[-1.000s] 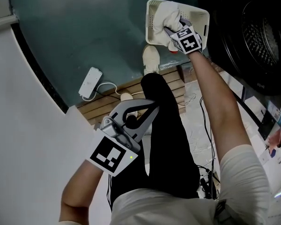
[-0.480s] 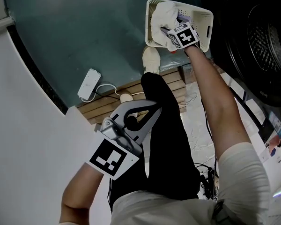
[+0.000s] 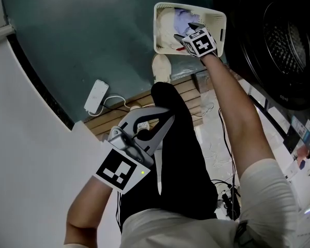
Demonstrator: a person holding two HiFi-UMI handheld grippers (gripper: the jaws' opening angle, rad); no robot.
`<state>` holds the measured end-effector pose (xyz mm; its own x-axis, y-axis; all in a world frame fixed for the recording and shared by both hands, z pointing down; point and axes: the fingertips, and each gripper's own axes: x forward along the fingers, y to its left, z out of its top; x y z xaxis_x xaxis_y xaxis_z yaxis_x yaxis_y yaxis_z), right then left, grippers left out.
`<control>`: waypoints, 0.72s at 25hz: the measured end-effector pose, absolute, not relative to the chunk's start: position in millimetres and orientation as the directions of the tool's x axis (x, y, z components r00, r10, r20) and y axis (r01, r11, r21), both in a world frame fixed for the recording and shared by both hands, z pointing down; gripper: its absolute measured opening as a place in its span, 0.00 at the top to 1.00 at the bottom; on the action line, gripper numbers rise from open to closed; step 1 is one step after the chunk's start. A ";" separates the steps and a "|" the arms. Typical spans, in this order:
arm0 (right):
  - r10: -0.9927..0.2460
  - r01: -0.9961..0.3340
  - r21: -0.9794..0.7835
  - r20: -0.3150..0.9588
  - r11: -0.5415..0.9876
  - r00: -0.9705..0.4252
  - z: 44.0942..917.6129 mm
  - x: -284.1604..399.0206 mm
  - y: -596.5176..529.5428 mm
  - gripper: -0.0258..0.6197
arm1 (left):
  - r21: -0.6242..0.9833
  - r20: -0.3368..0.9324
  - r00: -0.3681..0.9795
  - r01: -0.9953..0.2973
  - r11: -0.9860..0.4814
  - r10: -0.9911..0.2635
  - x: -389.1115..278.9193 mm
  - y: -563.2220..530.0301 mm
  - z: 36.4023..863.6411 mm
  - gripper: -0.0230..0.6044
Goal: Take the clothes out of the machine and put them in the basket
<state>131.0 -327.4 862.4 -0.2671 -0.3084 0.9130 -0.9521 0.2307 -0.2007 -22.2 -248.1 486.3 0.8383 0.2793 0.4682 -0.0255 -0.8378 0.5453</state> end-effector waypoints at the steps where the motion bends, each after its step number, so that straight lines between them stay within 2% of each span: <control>1: -0.319 -0.954 -0.200 0.910 0.221 -0.265 855.2 131.4 -325.6 0.47 | 0.542 0.465 0.840 -0.020 -0.840 0.280 -21.5 -246.6 481.0 0.97; 9: -0.430 -0.972 -0.196 0.872 0.130 -0.234 762.3 131.2 -306.5 0.47 | 0.483 0.430 0.854 0.056 -0.874 0.293 -20.4 -219.7 414.3 0.97; 18: -0.537 -0.971 -0.209 0.809 0.119 -0.240 623.4 102.7 -261.2 0.48 | 0.431 0.393 0.860 0.141 -0.891 0.326 -30.8 -171.7 313.4 0.97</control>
<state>102.7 -261.2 623.4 -0.2399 -0.5370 0.8088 -0.9707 0.1191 -0.2089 -30.8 -171.7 313.4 0.8600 0.3260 0.3926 0.1412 -0.8913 0.4309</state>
